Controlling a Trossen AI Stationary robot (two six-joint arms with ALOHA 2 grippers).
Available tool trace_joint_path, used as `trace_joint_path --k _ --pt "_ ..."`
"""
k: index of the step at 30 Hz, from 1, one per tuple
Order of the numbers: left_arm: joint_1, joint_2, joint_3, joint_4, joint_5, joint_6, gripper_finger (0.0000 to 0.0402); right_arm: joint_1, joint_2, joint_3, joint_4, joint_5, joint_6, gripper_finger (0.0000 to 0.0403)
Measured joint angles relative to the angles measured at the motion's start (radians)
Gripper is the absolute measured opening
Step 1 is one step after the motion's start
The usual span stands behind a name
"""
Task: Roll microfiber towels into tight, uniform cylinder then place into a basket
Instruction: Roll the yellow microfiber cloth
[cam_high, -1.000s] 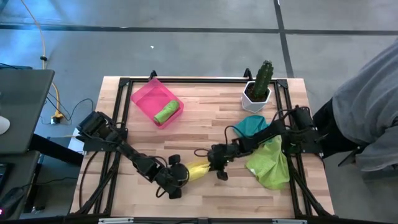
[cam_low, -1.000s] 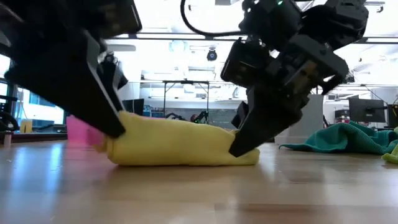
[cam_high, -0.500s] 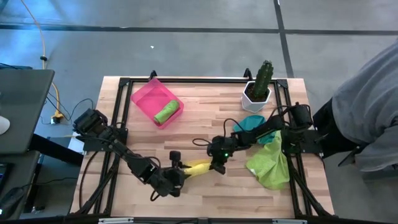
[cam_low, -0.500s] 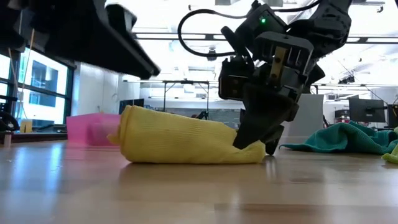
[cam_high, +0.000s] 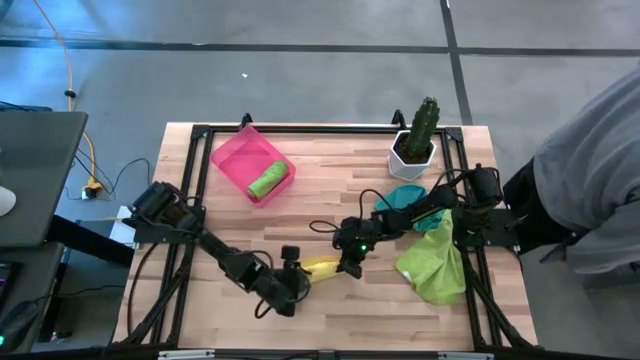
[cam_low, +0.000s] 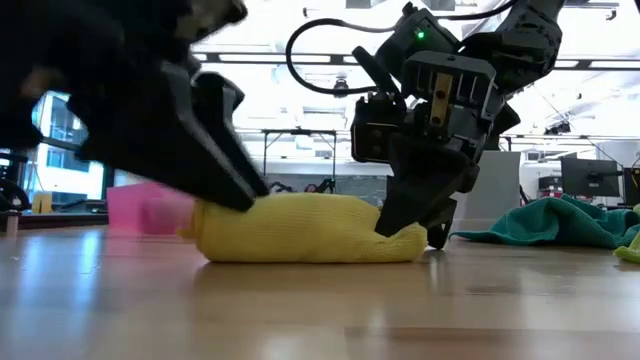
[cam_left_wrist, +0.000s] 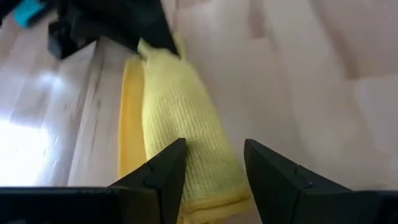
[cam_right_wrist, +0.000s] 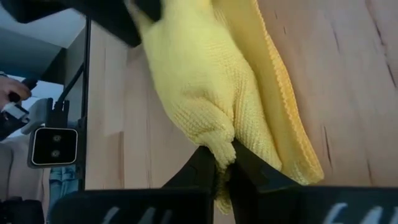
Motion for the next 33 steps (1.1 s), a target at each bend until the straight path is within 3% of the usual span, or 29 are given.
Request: trace_joint_path --k 7,20,33 --pt "0.029 0.004 0.0 -0.033 -0.04 -0.026 0.0154 0.002 0.0 0.0 0.0 0.0 0.0 0.0012" --pt "0.082 0.002 -0.027 -0.074 0.134 -0.17 0.0153 0.002 0.001 -0.001 0.0 -0.001 -0.083 0.0018" --pt "0.081 0.0 -0.027 -0.095 0.173 -0.255 0.0117 0.0 -0.138 -0.007 -0.068 0.003 -0.383 0.0175"
